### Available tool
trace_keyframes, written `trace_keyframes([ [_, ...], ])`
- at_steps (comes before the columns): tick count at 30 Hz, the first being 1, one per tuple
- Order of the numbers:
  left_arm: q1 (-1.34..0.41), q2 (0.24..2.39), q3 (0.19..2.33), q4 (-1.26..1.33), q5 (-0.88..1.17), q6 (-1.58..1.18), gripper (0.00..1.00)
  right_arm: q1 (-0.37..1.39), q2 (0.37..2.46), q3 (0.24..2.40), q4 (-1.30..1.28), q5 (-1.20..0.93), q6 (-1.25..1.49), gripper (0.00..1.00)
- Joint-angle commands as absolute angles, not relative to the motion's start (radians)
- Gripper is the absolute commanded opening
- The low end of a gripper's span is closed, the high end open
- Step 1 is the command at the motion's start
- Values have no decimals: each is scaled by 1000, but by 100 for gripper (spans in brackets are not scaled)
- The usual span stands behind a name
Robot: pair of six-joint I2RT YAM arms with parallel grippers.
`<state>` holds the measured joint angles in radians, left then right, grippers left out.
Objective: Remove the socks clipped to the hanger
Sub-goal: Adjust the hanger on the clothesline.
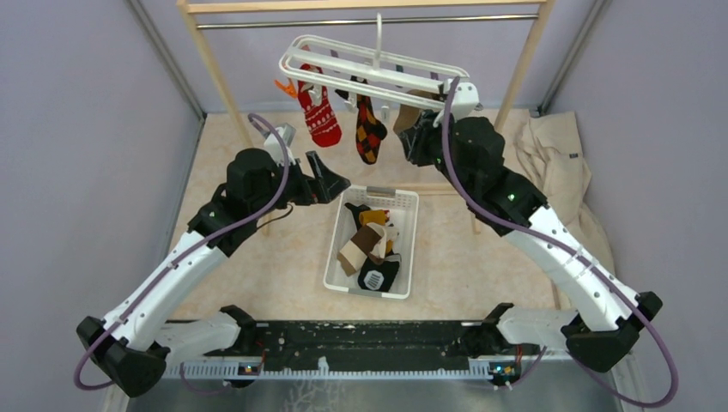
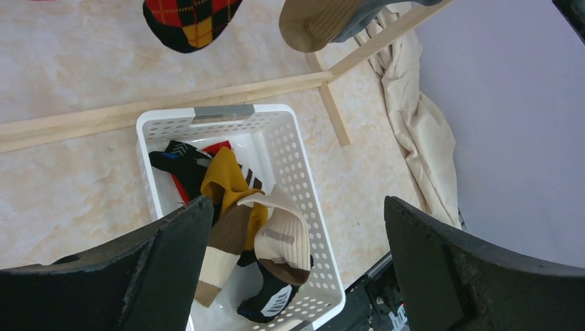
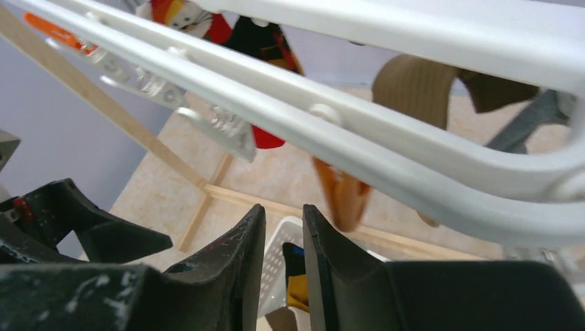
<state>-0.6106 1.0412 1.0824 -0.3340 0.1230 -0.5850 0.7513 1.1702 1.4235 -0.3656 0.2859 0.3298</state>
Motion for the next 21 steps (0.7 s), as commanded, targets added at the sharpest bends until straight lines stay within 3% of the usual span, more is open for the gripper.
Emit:
trace_keyframes([
  [1, -615, 1057, 1130, -312, 111, -549, 99, 676, 1133, 1493, -413, 275, 345, 29],
  [17, -614, 1026, 1117, -339, 120, -564, 99, 285, 1514, 1774, -379, -50, 436, 35],
  [21, -615, 1006, 1140, -379, 100, -545, 99, 252, 1526, 1795, -361, -82, 421, 49],
])
